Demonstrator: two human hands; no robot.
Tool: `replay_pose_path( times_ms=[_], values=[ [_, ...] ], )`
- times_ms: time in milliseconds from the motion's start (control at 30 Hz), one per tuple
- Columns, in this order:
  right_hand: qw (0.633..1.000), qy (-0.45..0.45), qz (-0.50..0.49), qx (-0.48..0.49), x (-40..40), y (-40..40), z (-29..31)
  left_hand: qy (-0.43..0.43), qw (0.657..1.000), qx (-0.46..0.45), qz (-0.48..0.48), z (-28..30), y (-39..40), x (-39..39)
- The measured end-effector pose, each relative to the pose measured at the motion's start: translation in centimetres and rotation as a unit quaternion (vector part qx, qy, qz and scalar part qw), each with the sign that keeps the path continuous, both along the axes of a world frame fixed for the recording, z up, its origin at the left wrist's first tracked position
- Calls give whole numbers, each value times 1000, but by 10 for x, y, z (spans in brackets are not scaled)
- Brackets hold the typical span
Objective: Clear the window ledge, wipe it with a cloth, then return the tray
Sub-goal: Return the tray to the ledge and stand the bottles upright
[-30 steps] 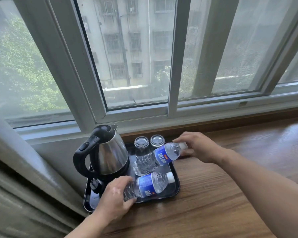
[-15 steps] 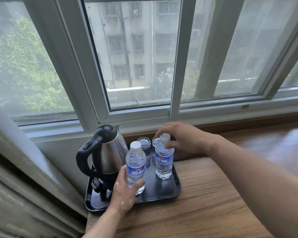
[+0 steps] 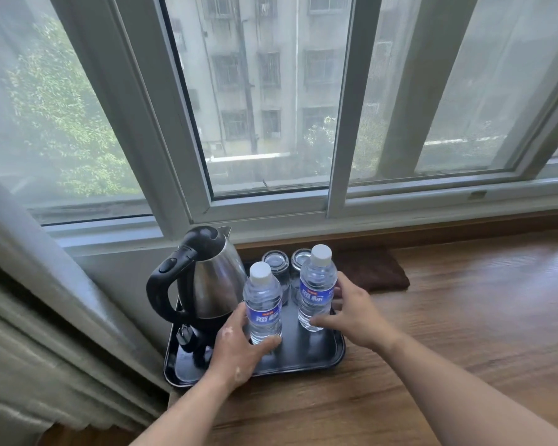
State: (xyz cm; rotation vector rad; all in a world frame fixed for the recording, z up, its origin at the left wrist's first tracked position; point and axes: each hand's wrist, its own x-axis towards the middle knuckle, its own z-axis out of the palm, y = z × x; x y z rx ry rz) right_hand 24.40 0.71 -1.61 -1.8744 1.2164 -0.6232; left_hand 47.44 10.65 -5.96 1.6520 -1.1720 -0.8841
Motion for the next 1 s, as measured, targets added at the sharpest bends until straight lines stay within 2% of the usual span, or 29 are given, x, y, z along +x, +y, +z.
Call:
replay_pose_path(
  times_ms=[100, 267, 500, 1000],
  values=[
    [998, -26, -48, 2, 9, 1, -17, -14, 1000, 0, 7, 1, -3, -1],
    [998, 17, -57, -20, 17, -2, -28, -7, 1000, -9, 9, -5, -13, -1],
    [998, 67, 18, -4, 14, -14, -28, -8, 998, -33, -51, -7, -31, -4],
    [996, -18, 36, -82, 8, -17, -57, -46, 998, -10, -43, -13, -30, -6]
  ],
)
